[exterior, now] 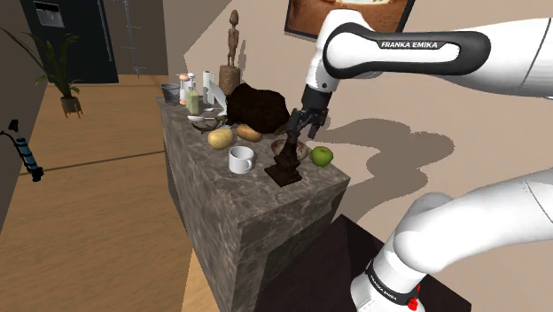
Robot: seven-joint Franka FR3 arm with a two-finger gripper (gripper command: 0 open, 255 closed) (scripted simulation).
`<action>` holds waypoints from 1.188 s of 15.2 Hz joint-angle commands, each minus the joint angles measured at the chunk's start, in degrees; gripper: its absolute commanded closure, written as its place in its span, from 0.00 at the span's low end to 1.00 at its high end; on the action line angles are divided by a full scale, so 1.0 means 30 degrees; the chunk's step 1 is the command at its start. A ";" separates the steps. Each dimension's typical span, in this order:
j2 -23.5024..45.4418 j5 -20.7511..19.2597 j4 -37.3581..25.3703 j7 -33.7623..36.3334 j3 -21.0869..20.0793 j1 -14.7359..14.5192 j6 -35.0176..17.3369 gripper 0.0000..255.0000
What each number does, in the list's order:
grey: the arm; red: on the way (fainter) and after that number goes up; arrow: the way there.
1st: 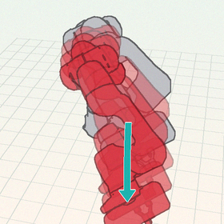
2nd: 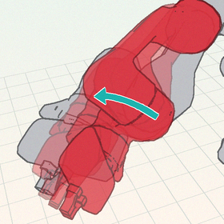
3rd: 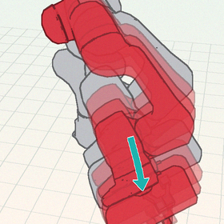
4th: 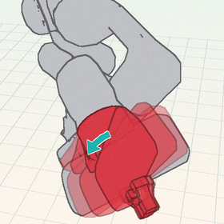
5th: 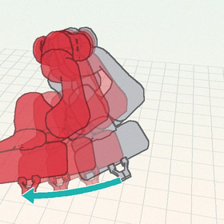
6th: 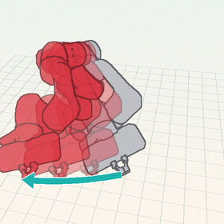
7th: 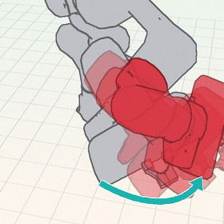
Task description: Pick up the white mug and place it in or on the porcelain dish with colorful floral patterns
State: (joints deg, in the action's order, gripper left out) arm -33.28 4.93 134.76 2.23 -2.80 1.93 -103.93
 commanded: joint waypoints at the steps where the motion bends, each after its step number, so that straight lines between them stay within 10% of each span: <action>1: 0.1437 -0.0050 -0.0330 -0.0131 0.0026 0.0066 -0.1061 0.00; 18: 1.3996 -0.0470 -0.7731 -0.1358 0.0642 0.0651 -0.5620 0.00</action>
State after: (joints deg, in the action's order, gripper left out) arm 6.27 3.57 113.46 -1.76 -0.91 3.85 -120.31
